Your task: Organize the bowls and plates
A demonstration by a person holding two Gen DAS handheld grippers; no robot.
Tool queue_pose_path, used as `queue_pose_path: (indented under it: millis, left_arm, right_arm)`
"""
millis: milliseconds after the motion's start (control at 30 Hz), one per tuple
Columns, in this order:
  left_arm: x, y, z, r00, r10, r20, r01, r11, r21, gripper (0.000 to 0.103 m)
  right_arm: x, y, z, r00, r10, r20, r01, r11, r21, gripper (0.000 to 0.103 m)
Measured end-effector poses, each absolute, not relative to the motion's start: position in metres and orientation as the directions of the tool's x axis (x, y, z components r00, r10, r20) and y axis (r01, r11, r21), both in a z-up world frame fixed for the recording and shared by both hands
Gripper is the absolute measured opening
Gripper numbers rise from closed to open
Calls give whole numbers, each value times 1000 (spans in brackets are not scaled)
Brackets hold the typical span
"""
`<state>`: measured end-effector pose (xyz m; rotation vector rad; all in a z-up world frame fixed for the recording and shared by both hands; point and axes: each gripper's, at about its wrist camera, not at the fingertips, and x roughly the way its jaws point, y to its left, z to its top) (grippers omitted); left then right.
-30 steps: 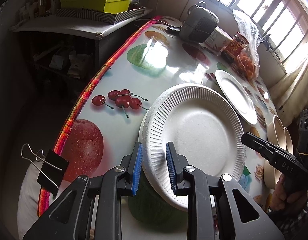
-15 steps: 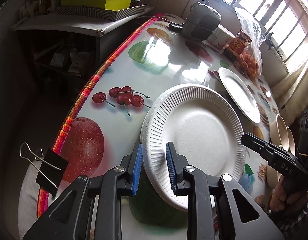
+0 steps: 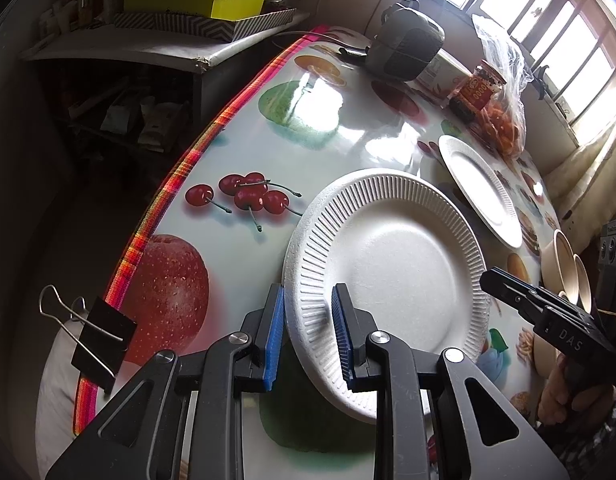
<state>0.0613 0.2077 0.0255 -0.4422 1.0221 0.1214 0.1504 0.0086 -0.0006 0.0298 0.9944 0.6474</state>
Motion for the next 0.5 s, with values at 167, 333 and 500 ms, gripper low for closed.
queue_pose_path:
  millis: [167,333,500]
  left_arm:
    - [63,208,26,518,-104,-849,-306,904,-297,25]
    - [62,210,23,511,-103,-854,-312,903,-296,25]
    - [62,210,22,510,-100,-854,-315,902,-294,25]
  right_arm:
    - [151,8,-1,376,517,-769,-488,816,310,17]
    - [151,7,-1,379,515,-769,-486,818,309,17]
    - [151,6,-1,380,514,-769,-482,820,309,17]
